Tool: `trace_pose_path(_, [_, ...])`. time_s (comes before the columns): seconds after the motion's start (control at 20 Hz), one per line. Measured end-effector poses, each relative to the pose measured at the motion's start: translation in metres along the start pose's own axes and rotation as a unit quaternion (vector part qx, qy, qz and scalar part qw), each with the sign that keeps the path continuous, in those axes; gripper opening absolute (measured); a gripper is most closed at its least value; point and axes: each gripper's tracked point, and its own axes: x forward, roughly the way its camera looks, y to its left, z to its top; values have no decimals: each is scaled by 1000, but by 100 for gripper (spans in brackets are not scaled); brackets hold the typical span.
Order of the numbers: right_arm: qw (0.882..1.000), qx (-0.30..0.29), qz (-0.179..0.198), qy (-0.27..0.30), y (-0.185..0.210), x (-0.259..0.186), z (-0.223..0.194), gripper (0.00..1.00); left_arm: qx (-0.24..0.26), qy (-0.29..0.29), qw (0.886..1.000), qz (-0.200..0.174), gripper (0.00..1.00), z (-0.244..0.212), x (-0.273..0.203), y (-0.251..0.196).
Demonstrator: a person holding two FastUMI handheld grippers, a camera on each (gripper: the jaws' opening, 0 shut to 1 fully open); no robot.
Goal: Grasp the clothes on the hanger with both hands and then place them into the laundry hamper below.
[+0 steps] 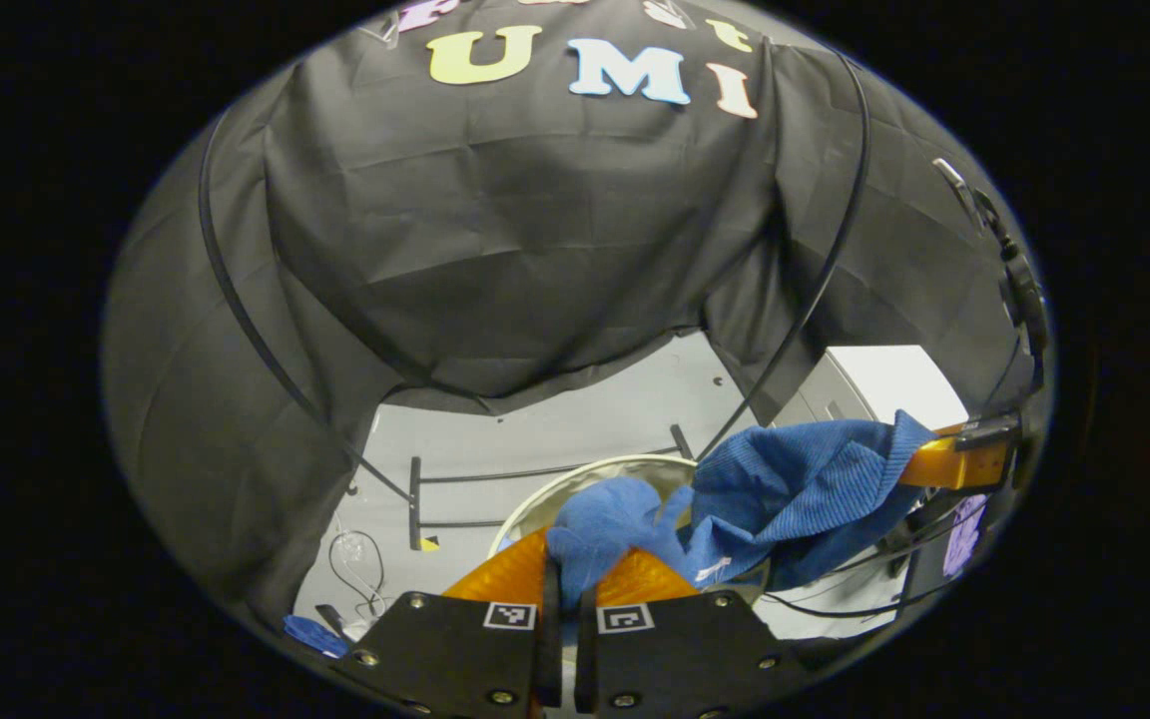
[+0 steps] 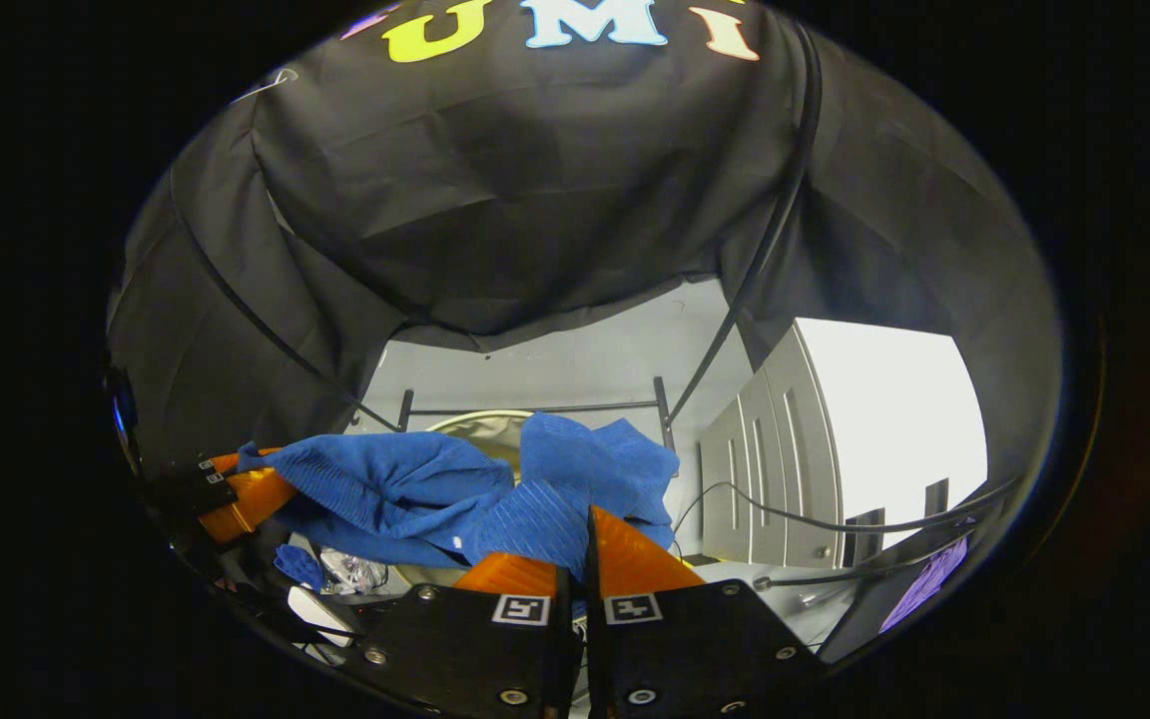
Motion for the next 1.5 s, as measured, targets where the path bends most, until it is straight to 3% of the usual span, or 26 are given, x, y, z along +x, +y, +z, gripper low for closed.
trace_pose_path(0.15, [1000,-9,10,4,9,-3,-1,9,-3,-1,1000,4,12,-2,-2,9])
trace_pose_path(0.25, [999,-11,30,-2,23,-8,3,18,-2,-17,1000,-7,41,7,-8,7])
trace_pose_path(0.3, [999,-10,44,-6,30,-10,6,29,5,-21,1000,-8,55,9,-10,8])
trace_pose_path(0.45, [999,-23,36,-20,26,-18,15,80,39,-30,999,11,98,11,-19,17])
trace_pose_path(0.5, [999,-25,31,-26,22,-22,19,97,51,-32,998,16,98,12,-19,18])
trace_pose_path(0.7, [999,-13,24,-46,7,-36,32,93,56,-44,997,18,98,21,-32,7])
trace_pose_path(1.1, [993,6,11,-113,-62,-76,72,96,35,-82,995,49,98,75,-73,-39])
trace_pose_path(1.3, [986,-10,29,-167,-96,-96,102,96,-14,-125,988,89,98,132,-104,-73])
trace_pose_path(1.5, [973,-37,77,-215,-111,-119,134,96,-29,-184,973,134,98,196,-143,-111])
